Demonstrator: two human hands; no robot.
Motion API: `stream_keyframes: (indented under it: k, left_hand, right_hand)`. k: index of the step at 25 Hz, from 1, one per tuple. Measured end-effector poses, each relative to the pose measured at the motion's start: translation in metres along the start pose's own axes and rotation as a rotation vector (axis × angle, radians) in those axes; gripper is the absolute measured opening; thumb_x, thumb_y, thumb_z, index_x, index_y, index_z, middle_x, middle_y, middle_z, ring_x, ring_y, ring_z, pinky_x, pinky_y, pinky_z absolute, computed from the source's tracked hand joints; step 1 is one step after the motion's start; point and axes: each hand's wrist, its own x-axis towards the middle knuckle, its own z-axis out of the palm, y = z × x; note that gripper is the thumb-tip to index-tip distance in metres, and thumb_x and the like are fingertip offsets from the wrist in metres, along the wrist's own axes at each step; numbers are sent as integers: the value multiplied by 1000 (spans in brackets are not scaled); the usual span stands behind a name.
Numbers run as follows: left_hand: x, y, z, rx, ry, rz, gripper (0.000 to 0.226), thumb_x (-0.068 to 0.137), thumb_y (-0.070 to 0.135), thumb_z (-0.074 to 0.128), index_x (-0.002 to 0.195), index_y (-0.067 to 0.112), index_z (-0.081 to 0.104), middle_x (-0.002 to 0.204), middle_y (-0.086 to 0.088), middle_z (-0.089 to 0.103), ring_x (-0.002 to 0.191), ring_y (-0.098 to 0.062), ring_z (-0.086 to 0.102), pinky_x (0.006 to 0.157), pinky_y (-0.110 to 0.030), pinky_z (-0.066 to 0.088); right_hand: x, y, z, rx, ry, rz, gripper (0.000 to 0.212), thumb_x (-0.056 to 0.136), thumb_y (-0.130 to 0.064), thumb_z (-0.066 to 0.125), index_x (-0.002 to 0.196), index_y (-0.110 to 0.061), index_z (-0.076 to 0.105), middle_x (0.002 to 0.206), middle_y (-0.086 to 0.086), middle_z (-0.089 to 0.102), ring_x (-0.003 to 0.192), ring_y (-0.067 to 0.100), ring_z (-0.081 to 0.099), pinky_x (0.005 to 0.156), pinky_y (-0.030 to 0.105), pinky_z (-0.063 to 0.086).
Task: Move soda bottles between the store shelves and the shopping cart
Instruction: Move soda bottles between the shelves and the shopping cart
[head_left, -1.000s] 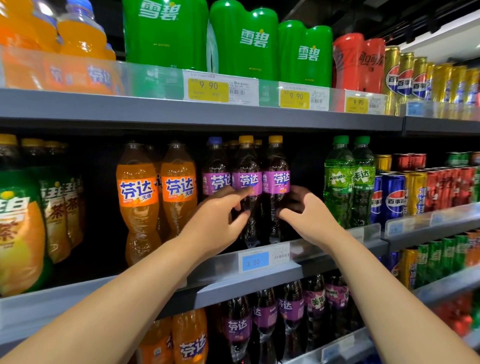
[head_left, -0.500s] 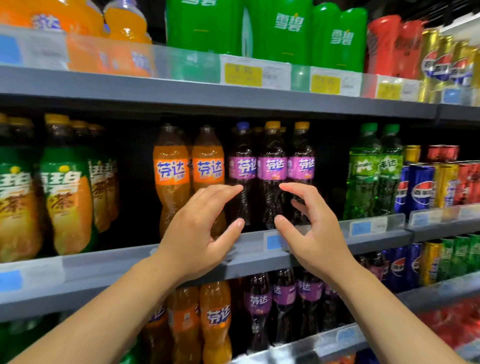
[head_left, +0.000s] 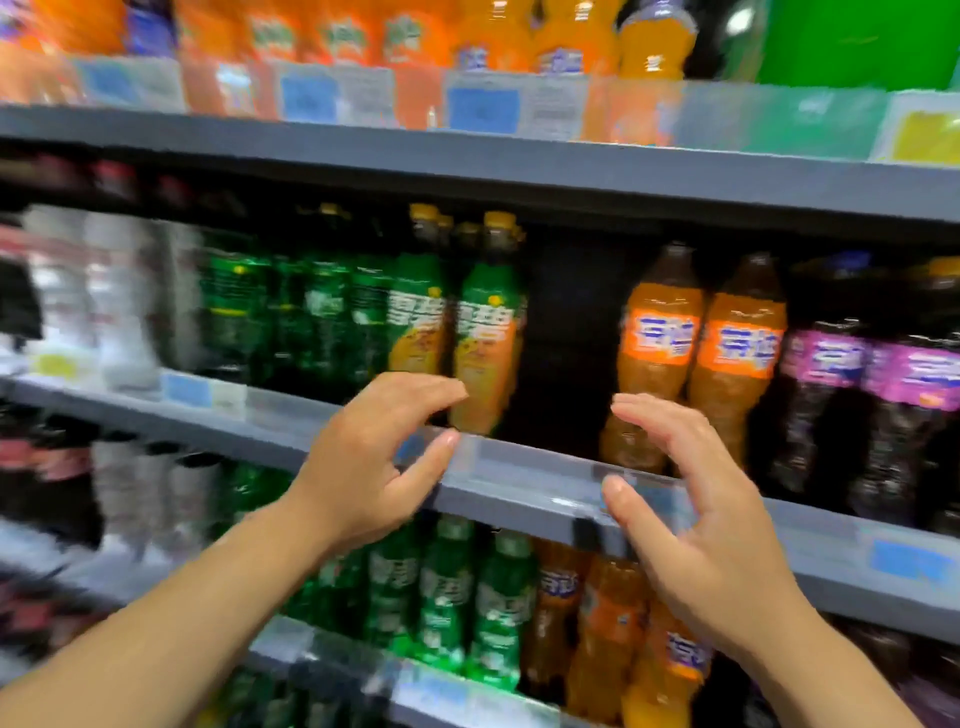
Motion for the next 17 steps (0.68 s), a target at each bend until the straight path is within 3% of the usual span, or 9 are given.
stream_keyframes:
  k: [5,9,13,14,17]
  left_hand:
    - [-43,-73,-97,139,39,-188,43,96,36,52,125,7,65,125,-5,65,118,-21,58,103,-33,44]
    - [-76,-130,-170,181,28,-223,44,96,37,52,129,9,61,129,-4,61,121,-16,54,105,-15,36]
    - [-108,-191,-239,191,2,-265,47,97,39,54,136,12,55,134,-1,58,126,-20,54,105,-35,44]
    - [-116,-207,-257,203,-3,-281,48,97,39,55,138,13,53,135,0,57,126,-19,54,104,-35,45]
    - [-134,-246,-302,251,-36,-308,49,98,43,53,140,18,49,135,8,54,124,-5,50,101,-17,37]
  right_hand:
    - [40,-55,90,89,-49,-95,38,90,-30,61,126,-20,63,134,-10,57,133,6,49,110,18,35]
    - [69,-107,176,133,-54,-138,36,91,-31,60,126,-20,62,131,-8,58,129,7,51,108,19,37]
    - [92,-161,259,175,-49,-135,37,93,-32,58,128,-21,60,131,-11,57,128,7,52,108,28,40]
    - [99,-176,280,183,-42,-132,36,94,-33,58,129,-22,60,131,-11,57,129,6,51,108,28,40]
    - [115,-213,328,224,-56,-98,34,99,-44,55,130,-29,57,134,-17,54,131,2,49,108,24,37]
